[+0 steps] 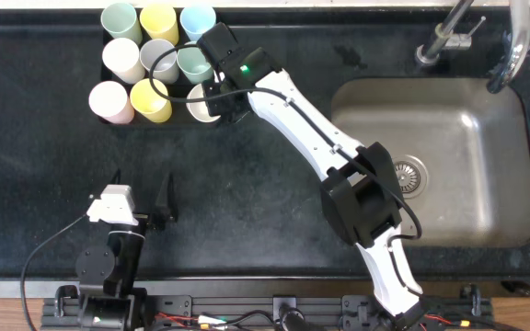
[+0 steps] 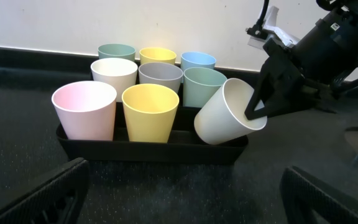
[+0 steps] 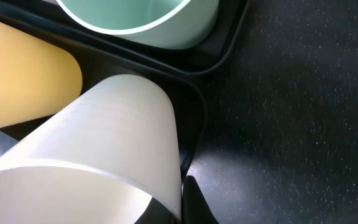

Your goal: Store Cups

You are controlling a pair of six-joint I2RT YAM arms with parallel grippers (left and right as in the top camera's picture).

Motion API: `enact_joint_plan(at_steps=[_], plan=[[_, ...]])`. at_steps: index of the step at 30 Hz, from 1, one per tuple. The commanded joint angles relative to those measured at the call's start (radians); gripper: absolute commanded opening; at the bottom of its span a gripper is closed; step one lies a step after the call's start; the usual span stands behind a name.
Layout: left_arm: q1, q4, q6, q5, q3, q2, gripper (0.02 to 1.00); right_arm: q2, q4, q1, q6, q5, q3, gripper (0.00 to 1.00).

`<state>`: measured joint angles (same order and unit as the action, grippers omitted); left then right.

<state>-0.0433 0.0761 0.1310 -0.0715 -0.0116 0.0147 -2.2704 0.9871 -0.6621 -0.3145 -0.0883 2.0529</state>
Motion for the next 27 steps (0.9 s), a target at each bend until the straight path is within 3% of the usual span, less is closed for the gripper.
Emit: enact_joint_plan(at_steps=[1,22,27], plan=[[0.002,0.001,0.008,-0.005,0.003,-0.013,1.0,0.0,-0.016,-0.007,-0.008,0.011,0.027,0.042],[0.002,0.001,0.008,-0.005,0.003,-0.012,1.0,0.0,-0.019,-0.014,-0.003,0.011,0.026,0.117],[0.002,0.001,0.008,-0.005,0.003,-0.012,1.0,0.0,-0.019,-0.013,0.002,0.01,0.026,0.205]])
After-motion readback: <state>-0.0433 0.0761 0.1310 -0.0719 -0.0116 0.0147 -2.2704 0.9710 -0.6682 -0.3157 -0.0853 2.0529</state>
